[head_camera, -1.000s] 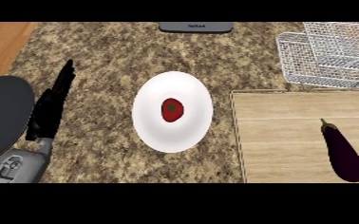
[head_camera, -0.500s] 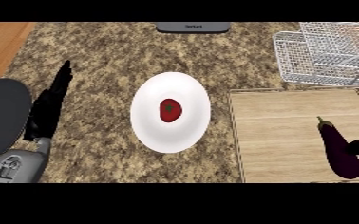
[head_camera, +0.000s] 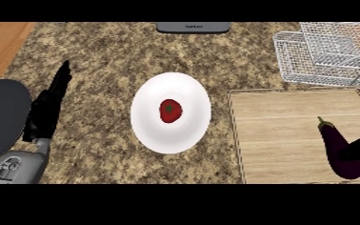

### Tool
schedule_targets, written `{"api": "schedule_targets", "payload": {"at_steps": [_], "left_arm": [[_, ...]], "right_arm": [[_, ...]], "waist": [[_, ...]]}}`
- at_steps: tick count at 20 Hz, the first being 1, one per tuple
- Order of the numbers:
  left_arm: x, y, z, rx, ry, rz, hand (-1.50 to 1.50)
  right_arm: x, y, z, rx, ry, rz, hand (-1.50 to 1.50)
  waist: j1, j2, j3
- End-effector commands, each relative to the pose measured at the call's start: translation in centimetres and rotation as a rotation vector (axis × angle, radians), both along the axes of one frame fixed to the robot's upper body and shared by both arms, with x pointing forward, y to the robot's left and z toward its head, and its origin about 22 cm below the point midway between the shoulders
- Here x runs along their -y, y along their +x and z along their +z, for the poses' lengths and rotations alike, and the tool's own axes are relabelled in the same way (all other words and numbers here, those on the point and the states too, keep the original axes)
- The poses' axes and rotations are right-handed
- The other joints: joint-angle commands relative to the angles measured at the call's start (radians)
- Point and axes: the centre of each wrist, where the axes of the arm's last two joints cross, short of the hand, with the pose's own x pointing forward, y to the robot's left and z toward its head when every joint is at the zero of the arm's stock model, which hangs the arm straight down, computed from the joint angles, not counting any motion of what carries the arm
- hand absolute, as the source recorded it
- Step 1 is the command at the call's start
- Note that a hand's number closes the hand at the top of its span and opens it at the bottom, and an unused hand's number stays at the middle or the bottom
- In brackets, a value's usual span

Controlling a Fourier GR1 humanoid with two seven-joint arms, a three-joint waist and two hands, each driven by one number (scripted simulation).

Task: Pick the eggplant from the tray and place it in the tiered basket

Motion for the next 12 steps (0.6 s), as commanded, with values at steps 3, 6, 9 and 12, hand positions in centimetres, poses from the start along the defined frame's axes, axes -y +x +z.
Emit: {"api": "schedule_targets", "payload": {"at_steps": [3,6,9,12], "left_arm": [[-1.0,-0.4,-0.5,0.013,0.008,-0.001,0.00],[-0.5,-0.1,0.6,-0.003,0.004,0.005,0.00],[2.0,-0.6,-0.2,0.009,-0.006,0.006,0.00],[-1.4,0.5,0.4,0.009,0.005,0.010,0.00]], "right_arm": [[0.4,0.7,-0.9,-0.096,-0.086,-0.079,-1.50],[0.1,0.4,-1.6,-0.105,-0.065,-0.086,-1.50],[-1.1,0.3,-0.8,-0.122,-0.058,-0.092,-1.50],[-0.6,0.2,-3.4,-0.135,-0.051,-0.119,-1.50]], "waist": [[0.001,0.001,0.000],[-0.002,0.000,0.001],[-0.004,-0.002,0.000],[-0.004,0.001,0.000]]}}
